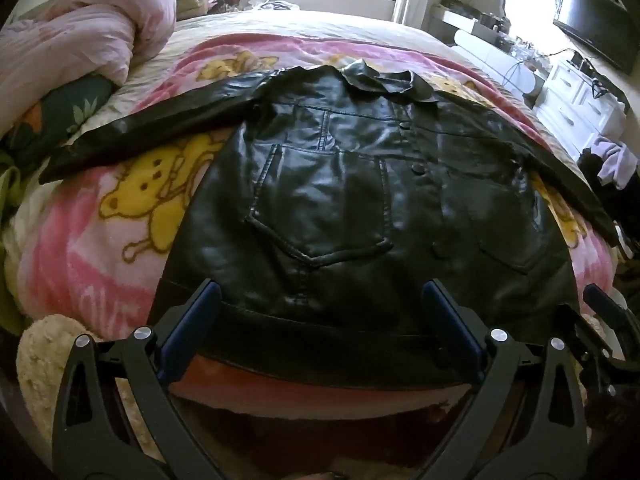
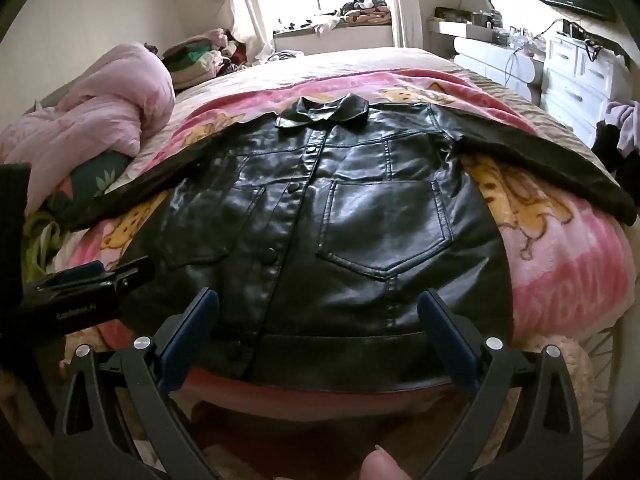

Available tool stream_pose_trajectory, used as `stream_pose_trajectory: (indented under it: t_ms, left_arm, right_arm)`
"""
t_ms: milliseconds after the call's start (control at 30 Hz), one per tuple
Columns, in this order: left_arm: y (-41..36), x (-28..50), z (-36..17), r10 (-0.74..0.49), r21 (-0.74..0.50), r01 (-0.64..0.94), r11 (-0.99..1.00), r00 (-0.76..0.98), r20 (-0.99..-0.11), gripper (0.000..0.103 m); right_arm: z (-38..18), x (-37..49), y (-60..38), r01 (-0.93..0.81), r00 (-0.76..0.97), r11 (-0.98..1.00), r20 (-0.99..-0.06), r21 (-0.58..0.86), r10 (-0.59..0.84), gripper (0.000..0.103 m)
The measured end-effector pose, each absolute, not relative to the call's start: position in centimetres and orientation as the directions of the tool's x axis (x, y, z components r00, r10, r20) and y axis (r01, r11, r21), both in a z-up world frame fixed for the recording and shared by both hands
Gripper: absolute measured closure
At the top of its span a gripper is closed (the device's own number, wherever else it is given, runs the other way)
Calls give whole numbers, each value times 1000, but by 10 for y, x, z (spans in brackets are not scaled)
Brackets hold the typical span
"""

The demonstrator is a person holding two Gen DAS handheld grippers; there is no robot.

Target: Fold large clothes

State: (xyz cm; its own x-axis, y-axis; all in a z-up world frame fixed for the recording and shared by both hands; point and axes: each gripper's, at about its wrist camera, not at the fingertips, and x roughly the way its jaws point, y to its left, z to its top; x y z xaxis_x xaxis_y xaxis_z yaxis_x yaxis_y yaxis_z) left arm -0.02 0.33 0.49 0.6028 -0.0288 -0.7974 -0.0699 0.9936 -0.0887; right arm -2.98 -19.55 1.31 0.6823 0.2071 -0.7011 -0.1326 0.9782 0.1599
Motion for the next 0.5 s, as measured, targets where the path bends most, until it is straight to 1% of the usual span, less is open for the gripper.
stream_pose_trajectory:
  t_ms: [500]
  left_arm:
    - [-1,1,7,-33,-90,-66,994,602,-798,9]
  right_arm:
    - [17,-30,-194,-128,690,980,-696,154,200,4]
